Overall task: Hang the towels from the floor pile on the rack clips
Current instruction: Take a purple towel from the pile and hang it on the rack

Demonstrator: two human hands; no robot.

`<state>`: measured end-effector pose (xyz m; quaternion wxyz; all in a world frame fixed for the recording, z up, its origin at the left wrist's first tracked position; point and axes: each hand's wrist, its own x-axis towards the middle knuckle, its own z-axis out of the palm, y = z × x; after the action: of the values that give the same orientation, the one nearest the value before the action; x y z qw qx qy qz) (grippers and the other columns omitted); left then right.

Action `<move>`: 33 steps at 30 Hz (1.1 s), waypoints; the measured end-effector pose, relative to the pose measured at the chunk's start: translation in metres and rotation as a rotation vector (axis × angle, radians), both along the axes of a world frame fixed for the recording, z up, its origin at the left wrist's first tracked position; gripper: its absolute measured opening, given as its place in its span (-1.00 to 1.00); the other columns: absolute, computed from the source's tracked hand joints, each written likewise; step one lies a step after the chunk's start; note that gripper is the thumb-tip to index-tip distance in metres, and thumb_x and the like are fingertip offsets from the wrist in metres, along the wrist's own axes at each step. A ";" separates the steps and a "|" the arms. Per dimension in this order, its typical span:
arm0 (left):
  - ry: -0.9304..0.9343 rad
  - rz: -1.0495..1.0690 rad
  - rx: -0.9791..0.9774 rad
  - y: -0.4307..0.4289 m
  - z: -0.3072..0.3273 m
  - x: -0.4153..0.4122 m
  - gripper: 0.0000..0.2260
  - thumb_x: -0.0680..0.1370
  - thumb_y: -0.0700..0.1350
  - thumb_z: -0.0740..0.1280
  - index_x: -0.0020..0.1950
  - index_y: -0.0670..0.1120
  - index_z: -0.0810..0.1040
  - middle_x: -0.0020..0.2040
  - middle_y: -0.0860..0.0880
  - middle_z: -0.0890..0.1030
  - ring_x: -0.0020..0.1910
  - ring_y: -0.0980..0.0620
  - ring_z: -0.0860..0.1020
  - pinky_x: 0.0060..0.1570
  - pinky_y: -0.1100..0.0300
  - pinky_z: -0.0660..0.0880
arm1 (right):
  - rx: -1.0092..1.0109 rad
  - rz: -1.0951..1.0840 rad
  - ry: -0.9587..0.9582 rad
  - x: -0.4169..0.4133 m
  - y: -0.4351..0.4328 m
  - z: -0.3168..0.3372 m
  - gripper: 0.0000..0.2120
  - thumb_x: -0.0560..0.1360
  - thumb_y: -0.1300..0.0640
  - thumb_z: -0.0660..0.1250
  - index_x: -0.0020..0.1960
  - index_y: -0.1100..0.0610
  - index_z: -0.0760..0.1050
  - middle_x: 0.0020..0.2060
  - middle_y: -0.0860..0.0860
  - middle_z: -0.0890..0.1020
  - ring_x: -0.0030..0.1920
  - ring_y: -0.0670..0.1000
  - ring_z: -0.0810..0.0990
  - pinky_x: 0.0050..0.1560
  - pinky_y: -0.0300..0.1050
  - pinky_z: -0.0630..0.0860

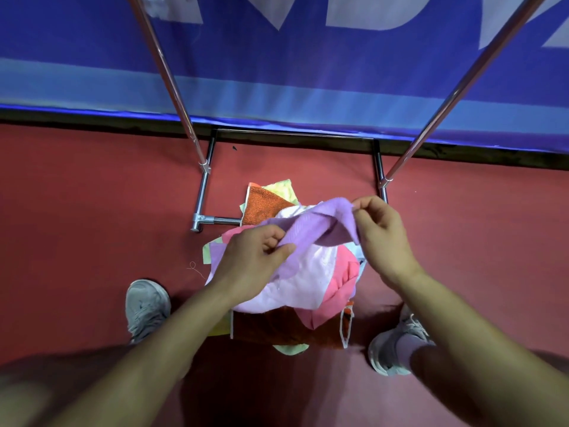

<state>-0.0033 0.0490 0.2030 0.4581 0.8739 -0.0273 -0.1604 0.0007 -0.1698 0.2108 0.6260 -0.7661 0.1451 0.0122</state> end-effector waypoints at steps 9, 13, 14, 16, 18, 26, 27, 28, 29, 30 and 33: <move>-0.282 -0.145 -0.038 -0.015 0.016 -0.002 -0.91 0.62 -0.06 0.32 -0.08 0.08 0.56 -0.28 0.12 0.53 -0.24 0.12 0.50 -0.19 -0.02 0.49 | -0.238 0.537 -0.071 -0.022 0.017 -0.008 -0.55 0.51 0.17 0.46 0.36 -0.02 0.46 0.15 -0.10 0.62 0.15 -0.09 0.60 0.17 -0.21 0.52; -0.223 -0.155 -0.015 -0.007 0.011 0.000 -0.93 0.60 -0.06 0.36 -0.01 0.13 0.55 -0.30 0.17 0.55 -0.27 0.17 0.50 -0.20 0.05 0.47 | -0.382 0.418 -0.096 -0.012 0.013 -0.011 -0.86 0.51 0.18 0.35 0.01 0.04 0.65 -0.15 -0.10 0.71 -0.11 -0.10 0.67 -0.03 -0.05 0.60; -0.189 -0.160 -0.009 -0.004 0.009 0.001 -0.91 0.58 -0.05 0.39 0.01 0.15 0.54 -0.28 0.18 0.56 -0.26 0.18 0.51 -0.19 0.07 0.46 | -0.375 0.386 -0.091 -0.010 0.010 -0.008 -0.82 0.48 0.19 0.31 -0.01 0.04 0.66 -0.17 -0.11 0.71 -0.14 -0.09 0.68 -0.06 -0.08 0.60; -0.129 -0.183 0.038 0.002 0.004 0.002 -0.90 0.55 -0.04 0.43 0.00 0.13 0.56 -0.22 0.17 0.59 -0.18 0.15 0.55 -0.16 0.09 0.47 | -0.321 0.332 -0.099 -0.007 0.006 0.000 -0.77 0.48 0.24 0.28 -0.01 0.04 0.67 -0.16 -0.10 0.73 -0.17 -0.10 0.68 -0.14 -0.16 0.60; -0.168 -0.219 0.170 0.006 0.000 -0.001 -0.93 0.53 -0.03 0.45 -0.08 0.06 0.57 -0.23 0.14 0.54 -0.13 0.06 0.54 -0.15 0.09 0.45 | -0.186 0.246 -0.117 -0.004 0.002 0.005 -0.73 0.56 0.33 0.26 -0.05 0.05 0.67 -0.20 -0.07 0.72 -0.23 -0.09 0.65 -0.22 -0.20 0.60; -0.025 -0.072 0.184 0.015 -0.004 0.006 -0.79 0.56 0.06 0.39 -0.22 0.05 0.47 -0.35 0.06 0.52 -0.30 0.05 0.47 -0.19 0.01 0.45 | -0.147 -0.014 -0.137 0.009 -0.016 0.008 -0.84 0.59 0.31 0.29 0.03 0.15 0.63 -0.16 -0.14 0.68 -0.19 -0.29 0.59 -0.11 -0.42 0.46; 0.004 -0.013 0.125 0.015 -0.003 0.009 -0.78 0.57 0.03 0.39 -0.24 0.04 0.48 -0.36 0.04 0.53 -0.31 0.01 0.48 -0.20 0.00 0.45 | -0.171 -0.033 -0.105 0.009 -0.018 0.004 -0.86 0.58 0.31 0.30 -0.01 0.15 0.62 -0.22 -0.15 0.65 -0.27 -0.30 0.56 -0.18 -0.42 0.45; 0.027 0.045 0.071 0.014 -0.002 0.011 -0.79 0.58 0.00 0.39 -0.23 0.00 0.50 -0.34 -0.02 0.56 -0.30 -0.03 0.51 -0.19 0.01 0.45 | -0.198 -0.046 -0.063 0.009 -0.019 0.001 -0.88 0.57 0.29 0.32 -0.06 0.14 0.61 -0.30 -0.18 0.62 -0.35 -0.28 0.53 -0.27 -0.41 0.44; 0.042 0.094 0.037 0.012 -0.001 0.013 -0.79 0.59 -0.03 0.38 -0.22 -0.04 0.53 -0.31 -0.07 0.59 -0.29 -0.04 0.52 -0.21 0.06 0.44 | -0.233 -0.053 -0.008 0.008 -0.019 -0.003 -0.89 0.56 0.25 0.34 -0.12 0.12 0.60 -0.38 -0.19 0.59 -0.42 -0.25 0.50 -0.37 -0.38 0.42; 0.056 0.140 0.014 0.011 0.000 0.014 -0.79 0.59 -0.04 0.38 -0.21 -0.07 0.54 -0.29 -0.09 0.62 -0.29 -0.02 0.51 -0.23 0.13 0.42 | -0.260 -0.046 0.061 0.008 -0.019 -0.006 -0.88 0.55 0.22 0.35 -0.16 0.13 0.59 -0.43 -0.16 0.57 -0.48 -0.20 0.46 -0.47 -0.34 0.40; 0.071 0.280 -0.056 0.005 0.001 0.012 -0.82 0.59 -0.05 0.39 -0.18 -0.08 0.59 -0.29 -0.03 0.65 -0.28 0.02 0.54 -0.21 0.10 0.45 | -0.187 0.017 0.298 0.003 -0.013 -0.011 -0.79 0.55 0.17 0.39 -0.25 0.19 0.58 -0.49 -0.02 0.56 -0.48 0.01 0.45 -0.50 -0.24 0.38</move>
<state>0.0090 0.0540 0.2036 0.5008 0.8499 0.1067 -0.1247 0.0041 -0.1829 0.1996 0.5236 -0.8118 0.2302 0.1174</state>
